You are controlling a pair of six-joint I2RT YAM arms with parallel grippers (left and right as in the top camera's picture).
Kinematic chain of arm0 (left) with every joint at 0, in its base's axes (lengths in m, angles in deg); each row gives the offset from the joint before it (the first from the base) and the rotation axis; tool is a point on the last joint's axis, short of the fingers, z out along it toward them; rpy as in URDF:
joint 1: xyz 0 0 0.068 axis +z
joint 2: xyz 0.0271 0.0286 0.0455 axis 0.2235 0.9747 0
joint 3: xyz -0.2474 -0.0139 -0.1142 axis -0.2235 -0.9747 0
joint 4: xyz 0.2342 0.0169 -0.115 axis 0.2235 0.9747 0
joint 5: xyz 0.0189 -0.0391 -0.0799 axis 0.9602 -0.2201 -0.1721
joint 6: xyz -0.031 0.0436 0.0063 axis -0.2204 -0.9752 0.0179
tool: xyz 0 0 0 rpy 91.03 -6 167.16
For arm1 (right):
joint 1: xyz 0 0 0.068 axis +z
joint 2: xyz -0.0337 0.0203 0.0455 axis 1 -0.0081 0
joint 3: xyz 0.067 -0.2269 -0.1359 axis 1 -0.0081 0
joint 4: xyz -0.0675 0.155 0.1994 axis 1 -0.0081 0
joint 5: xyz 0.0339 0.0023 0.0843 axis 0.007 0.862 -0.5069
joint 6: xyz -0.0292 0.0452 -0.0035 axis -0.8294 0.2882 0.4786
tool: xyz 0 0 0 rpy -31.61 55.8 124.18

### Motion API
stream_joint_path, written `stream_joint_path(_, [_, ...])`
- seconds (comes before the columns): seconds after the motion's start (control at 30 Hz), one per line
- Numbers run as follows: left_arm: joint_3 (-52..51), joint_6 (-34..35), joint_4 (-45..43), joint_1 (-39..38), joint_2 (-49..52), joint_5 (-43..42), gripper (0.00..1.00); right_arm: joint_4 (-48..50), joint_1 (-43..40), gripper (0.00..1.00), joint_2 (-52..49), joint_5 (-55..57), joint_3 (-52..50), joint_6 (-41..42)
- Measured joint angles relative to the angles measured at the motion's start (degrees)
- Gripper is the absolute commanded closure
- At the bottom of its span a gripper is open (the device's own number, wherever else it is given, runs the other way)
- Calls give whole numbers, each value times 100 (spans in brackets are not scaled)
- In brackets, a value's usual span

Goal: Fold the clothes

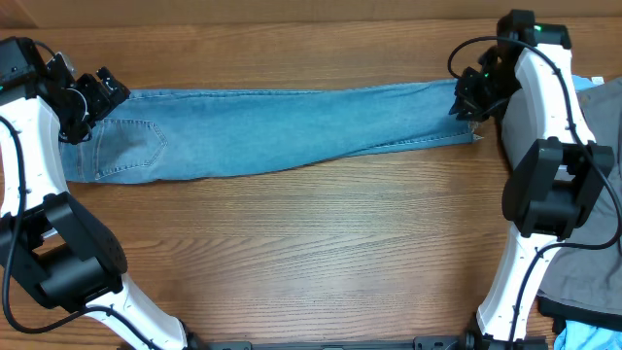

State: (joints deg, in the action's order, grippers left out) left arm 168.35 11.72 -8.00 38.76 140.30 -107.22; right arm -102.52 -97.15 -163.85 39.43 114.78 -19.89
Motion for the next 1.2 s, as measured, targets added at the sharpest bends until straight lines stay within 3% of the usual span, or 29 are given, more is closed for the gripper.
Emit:
stream_joint_path(0.57, [0, 0, -2, 0, 0, -2, 0, 1786, 203, 80, 24, -728, -1884, 1023])
stream_joint_path(0.73, [0, 0, -2, 0, 0, -2, 0, 2282, 203, 70, 74, -901, -2120, 1259])
stream_joint_path(0.9, [0, 0, -2, 0, 0, 0, 0, 2433, 203, 51, 83, -1036, -2124, 1325])
stream_joint_path(1.2, [0, 0, -2, 0, 0, -2, 0, 2632, 240, 43, 105, -1145, -2135, 1346])
